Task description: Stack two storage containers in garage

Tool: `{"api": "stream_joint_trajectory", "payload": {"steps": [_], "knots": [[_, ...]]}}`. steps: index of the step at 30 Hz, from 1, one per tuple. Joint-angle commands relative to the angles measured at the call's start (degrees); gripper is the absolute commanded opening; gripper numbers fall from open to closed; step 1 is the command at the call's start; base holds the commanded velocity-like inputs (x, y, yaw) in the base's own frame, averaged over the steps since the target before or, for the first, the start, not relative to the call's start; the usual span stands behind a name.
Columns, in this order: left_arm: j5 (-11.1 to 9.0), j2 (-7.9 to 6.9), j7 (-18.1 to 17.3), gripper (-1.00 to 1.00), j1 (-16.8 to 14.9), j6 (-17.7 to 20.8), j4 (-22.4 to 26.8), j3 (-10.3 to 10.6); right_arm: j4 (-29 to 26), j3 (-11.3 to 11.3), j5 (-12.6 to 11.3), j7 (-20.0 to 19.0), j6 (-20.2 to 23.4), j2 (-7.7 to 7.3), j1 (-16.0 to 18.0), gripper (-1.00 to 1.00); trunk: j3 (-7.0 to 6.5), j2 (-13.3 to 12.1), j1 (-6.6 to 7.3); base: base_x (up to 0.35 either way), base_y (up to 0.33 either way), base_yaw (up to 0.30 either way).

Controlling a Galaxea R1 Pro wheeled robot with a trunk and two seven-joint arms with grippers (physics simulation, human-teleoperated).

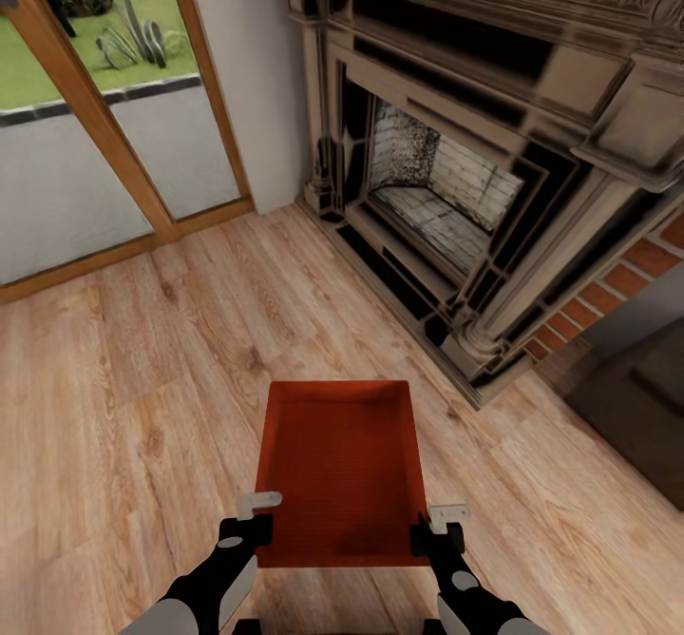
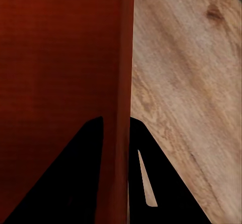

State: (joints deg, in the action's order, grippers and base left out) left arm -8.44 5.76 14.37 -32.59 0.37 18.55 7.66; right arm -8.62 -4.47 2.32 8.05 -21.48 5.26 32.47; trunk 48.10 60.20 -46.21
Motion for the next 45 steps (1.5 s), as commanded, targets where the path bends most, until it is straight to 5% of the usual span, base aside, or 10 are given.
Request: {"api": "stream_joint_trajectory", "payload": {"steps": [1, 45], "knots": [[-0.4, -0.13, 1.2, -1.00, 0.0, 0.1, -0.1, -0.2, -0.1, 1.1, -0.2, 0.8, -0.3, -0.30, 0.0, -1.00, -0.16, -0.4, 0.22, 0.000, 0.000, 0.000], [-0.4, -0.14, 1.2, -1.00, 0.0, 0.0, 0.1, -0.3, -0.1, 1.0, -0.5, 0.5, -0.3, -0.34, 0.0, -1.00, -7.52, -16.8, 9.23, 0.000, 0.000, 0.000]]}}
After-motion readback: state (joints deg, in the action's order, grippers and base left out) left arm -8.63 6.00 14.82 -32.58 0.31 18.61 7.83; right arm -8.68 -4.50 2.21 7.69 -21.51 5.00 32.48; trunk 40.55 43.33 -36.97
